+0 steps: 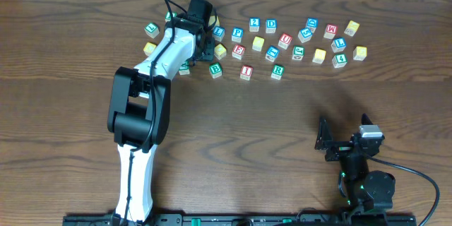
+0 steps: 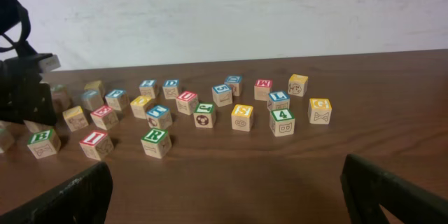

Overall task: Spell out NEURIPS
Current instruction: 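Move the left gripper over the blocks toward the green N block, then close the left gripper on the green N block and lift it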

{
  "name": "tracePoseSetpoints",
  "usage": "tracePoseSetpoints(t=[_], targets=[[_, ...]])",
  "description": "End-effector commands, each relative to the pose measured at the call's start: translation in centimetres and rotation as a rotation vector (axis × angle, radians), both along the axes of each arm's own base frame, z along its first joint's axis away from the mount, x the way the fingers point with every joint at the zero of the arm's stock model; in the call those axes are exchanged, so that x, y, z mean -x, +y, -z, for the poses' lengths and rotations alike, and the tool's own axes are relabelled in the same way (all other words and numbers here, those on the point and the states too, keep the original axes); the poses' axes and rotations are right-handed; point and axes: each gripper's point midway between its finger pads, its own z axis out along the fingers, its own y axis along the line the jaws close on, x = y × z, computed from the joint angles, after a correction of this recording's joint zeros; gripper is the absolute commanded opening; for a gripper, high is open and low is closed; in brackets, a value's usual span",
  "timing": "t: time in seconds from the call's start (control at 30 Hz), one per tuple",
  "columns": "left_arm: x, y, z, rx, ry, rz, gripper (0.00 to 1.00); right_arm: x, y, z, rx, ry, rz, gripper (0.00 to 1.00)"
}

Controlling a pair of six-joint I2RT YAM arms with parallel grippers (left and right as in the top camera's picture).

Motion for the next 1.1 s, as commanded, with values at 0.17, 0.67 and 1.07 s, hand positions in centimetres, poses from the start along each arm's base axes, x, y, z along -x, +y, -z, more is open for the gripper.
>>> tracePoseSetpoints(t=[0.17,0.67,1.07], targets=[[0.0,0.6,0.2,-0.015,0.003,-0.010,0.37,0.0,0.1,0.1,0.008,0.002,-0.008,0.99],[-0.7,0.4,-6.7,0.023,-0.124,-0.011,0.29,0.0,0.1,0.1,0.007,0.002,-0.008,0.99],[6.3,2.4,-16.3,0.038,-0.086,-0.069,0.30,0.0,0.1,0.1,0.007,0.002,-0.008,0.99]])
